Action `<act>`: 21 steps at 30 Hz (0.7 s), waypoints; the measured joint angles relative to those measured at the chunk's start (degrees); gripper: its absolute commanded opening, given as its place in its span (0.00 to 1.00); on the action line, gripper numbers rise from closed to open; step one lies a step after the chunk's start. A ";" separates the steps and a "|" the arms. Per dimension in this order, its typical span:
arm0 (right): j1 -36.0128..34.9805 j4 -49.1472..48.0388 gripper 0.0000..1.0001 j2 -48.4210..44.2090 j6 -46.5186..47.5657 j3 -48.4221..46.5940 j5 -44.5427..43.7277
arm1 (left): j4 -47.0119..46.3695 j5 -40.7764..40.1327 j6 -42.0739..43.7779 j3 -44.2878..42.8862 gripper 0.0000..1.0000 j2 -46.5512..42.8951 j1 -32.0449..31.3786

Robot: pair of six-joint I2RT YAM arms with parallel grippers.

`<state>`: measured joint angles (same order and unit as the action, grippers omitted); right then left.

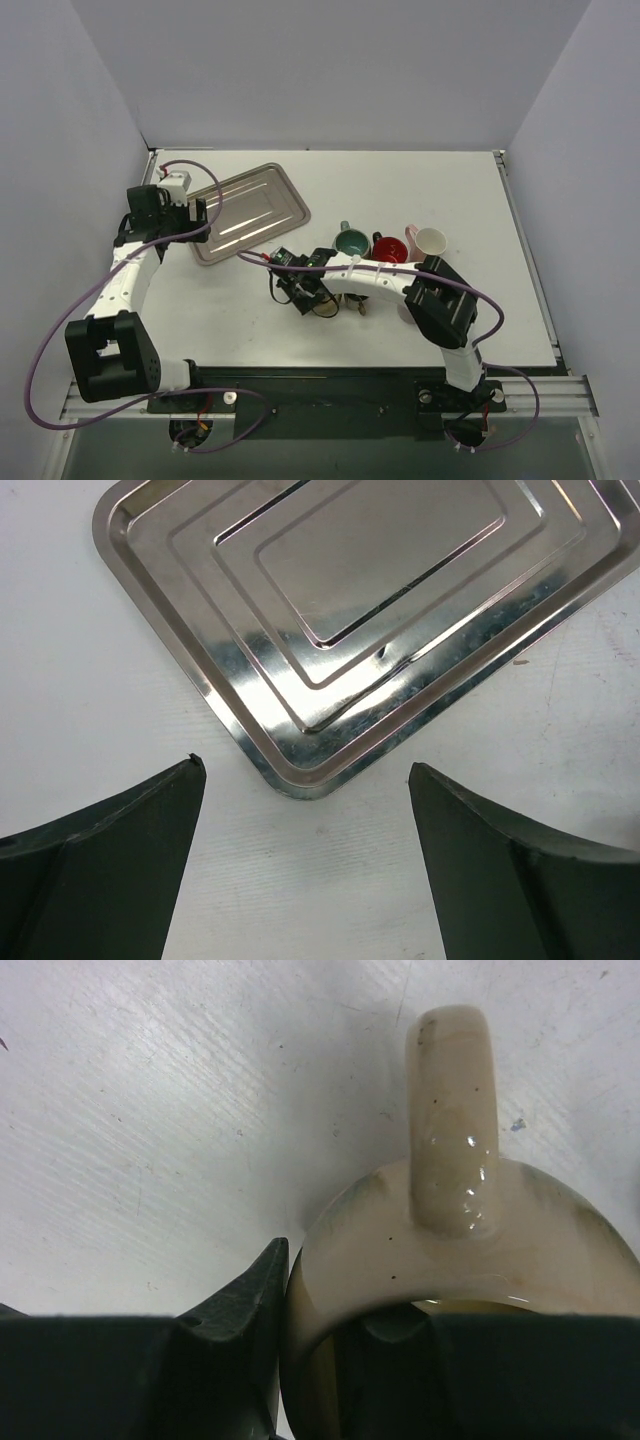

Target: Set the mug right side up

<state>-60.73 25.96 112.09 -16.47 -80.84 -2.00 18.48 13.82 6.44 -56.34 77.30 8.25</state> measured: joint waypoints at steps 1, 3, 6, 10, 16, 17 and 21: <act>0.15 -0.33 0.03 0.13 -0.15 0.20 0.39 | -0.35 0.09 0.00 0.26 0.94 0.00 0.00; 0.66 -1.75 0.14 0.09 -0.90 1.27 1.66 | -0.87 0.22 -0.04 0.55 0.94 0.00 0.00; 1.88 -3.76 0.41 -1.40 -2.14 3.26 3.63 | -1.88 0.70 -0.09 1.11 0.95 -0.04 0.00; 3.17 -4.94 0.62 -3.15 -2.95 5.14 4.50 | -2.12 1.75 -0.22 1.75 0.95 -0.04 0.00; 2.84 -2.95 0.90 -9.88 -2.25 5.33 3.21 | -2.36 2.12 -0.22 1.79 0.95 -0.04 0.00; 2.71 -2.25 0.91 -11.78 -1.81 5.33 2.58 | -2.45 2.14 -0.24 1.79 0.95 -0.04 0.00; 2.60 0.37 0.92 -20.00 -0.17 5.07 -0.39 | -3.39 2.32 -1.36 2.05 0.95 -0.15 0.00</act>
<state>-58.13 26.33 92.09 -16.64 -75.77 -2.39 15.09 16.14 5.08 -54.28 77.14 8.25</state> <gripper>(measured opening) 0.910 0.950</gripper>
